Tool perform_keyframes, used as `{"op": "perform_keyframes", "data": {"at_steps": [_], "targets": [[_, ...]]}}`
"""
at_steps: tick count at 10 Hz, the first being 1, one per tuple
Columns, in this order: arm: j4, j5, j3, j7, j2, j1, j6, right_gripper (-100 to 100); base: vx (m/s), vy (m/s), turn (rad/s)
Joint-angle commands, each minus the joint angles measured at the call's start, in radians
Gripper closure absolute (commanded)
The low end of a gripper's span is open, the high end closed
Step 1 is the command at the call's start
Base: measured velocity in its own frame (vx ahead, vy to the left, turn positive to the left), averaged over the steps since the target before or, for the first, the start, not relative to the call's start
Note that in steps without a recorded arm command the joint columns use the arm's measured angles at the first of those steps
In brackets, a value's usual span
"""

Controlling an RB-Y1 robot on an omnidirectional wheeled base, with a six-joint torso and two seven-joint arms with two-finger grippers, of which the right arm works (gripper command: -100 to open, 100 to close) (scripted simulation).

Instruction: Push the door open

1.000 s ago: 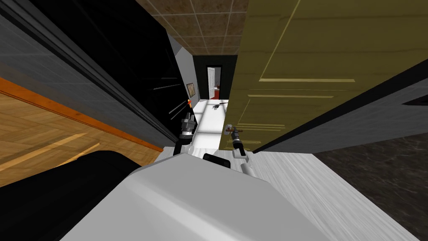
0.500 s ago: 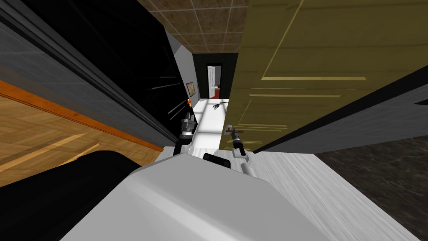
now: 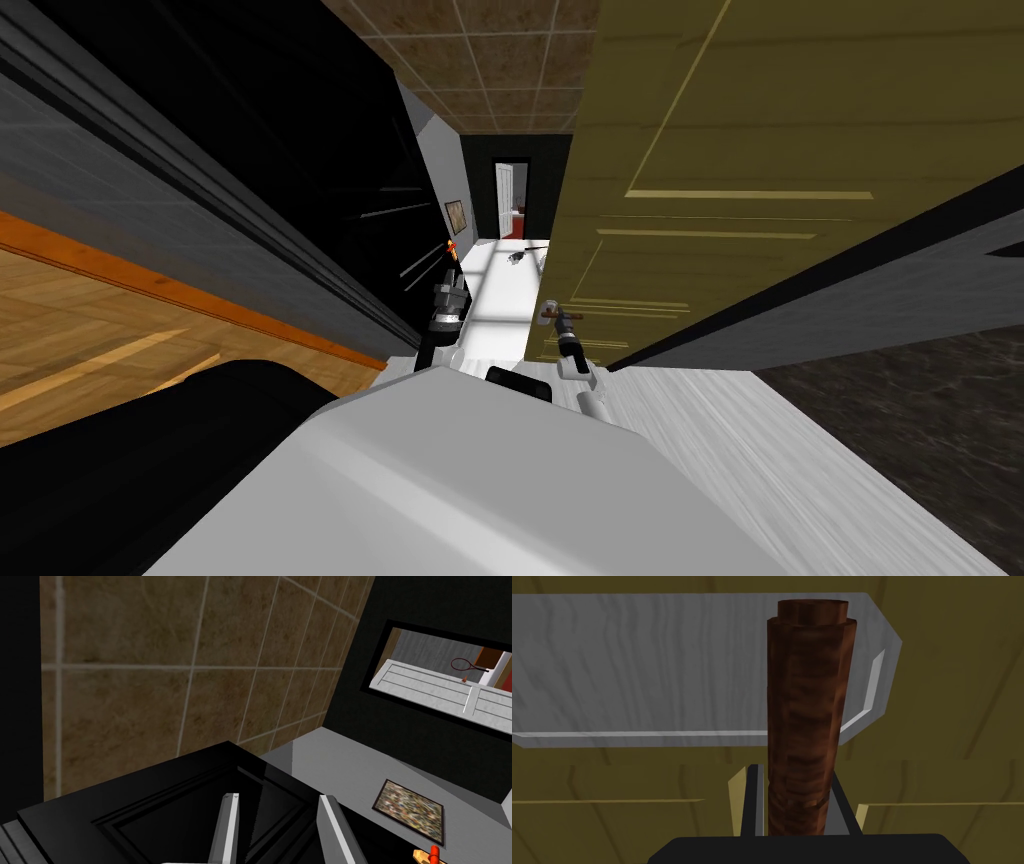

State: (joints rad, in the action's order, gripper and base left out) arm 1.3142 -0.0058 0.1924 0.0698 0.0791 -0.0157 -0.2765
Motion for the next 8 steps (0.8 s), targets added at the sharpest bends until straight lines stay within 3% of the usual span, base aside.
{"op": "perform_keyframes", "data": {"at_steps": [1, 8], "targets": [[-0.008, -0.003, -0.029, -0.004, 0.004, 0.023, -0.013, 100, 0.176, 0.116, -0.059], [-0.031, -0.009, -0.108, -0.023, 0.004, 0.04, -0.01, 100, 0.151, 0.098, -0.061]]}}
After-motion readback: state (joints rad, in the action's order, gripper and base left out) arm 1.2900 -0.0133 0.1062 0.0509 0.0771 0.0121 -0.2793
